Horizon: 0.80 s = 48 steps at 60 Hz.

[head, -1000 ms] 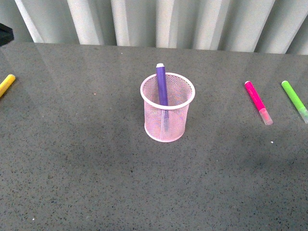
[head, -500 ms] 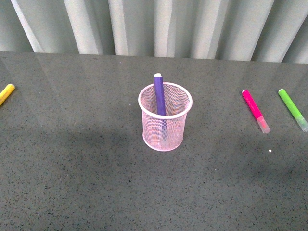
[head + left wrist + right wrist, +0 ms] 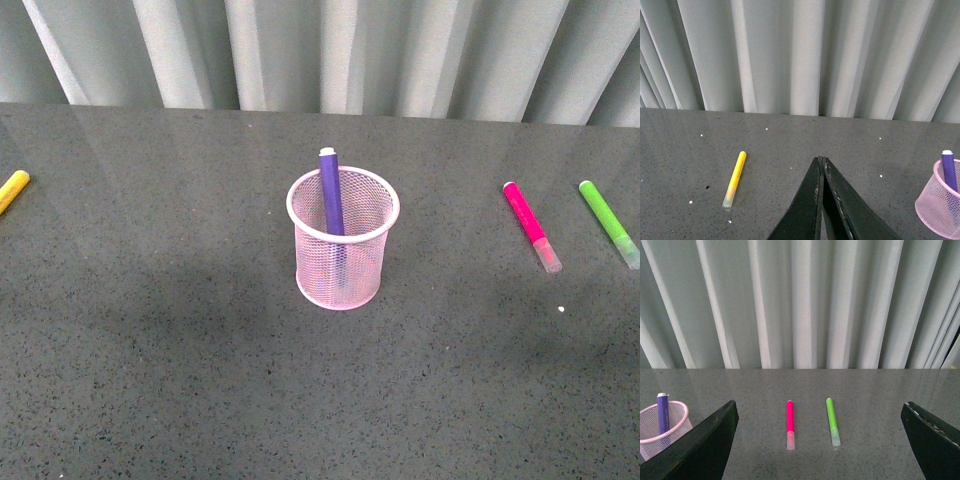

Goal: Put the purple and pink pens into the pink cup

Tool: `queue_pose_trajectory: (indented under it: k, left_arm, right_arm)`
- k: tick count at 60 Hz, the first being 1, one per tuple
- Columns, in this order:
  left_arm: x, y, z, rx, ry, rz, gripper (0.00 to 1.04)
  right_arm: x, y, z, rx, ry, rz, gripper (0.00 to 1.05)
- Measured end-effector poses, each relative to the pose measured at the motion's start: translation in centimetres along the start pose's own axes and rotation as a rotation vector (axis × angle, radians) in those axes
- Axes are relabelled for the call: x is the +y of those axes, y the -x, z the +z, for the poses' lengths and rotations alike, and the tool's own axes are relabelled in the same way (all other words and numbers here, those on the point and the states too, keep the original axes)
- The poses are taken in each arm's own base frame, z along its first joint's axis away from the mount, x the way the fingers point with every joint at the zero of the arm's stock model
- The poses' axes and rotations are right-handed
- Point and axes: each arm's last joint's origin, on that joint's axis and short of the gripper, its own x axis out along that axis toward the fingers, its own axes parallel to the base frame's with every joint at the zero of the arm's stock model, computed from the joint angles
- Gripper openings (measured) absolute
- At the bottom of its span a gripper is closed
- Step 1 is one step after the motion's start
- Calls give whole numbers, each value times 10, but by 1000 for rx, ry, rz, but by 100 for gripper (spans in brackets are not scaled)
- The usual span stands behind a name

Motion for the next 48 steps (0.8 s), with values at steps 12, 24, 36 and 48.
queue_pose_trajectory:
  k: [12, 24, 36, 48]
  left_arm:
    - [0, 7, 2, -8, 0, 0, 4]
    - [0, 14, 3, -11, 0, 0, 4]
    - [0, 18, 3, -13, 0, 0, 4]
    - [0, 22, 3, -13, 0, 0, 4]
  right_arm:
    - [0, 0, 0, 0, 0, 0, 98]
    - [0, 0, 0, 0, 0, 0, 98]
    - [0, 0, 0, 0, 0, 0, 98]
    - [0, 0, 0, 0, 0, 0, 98]
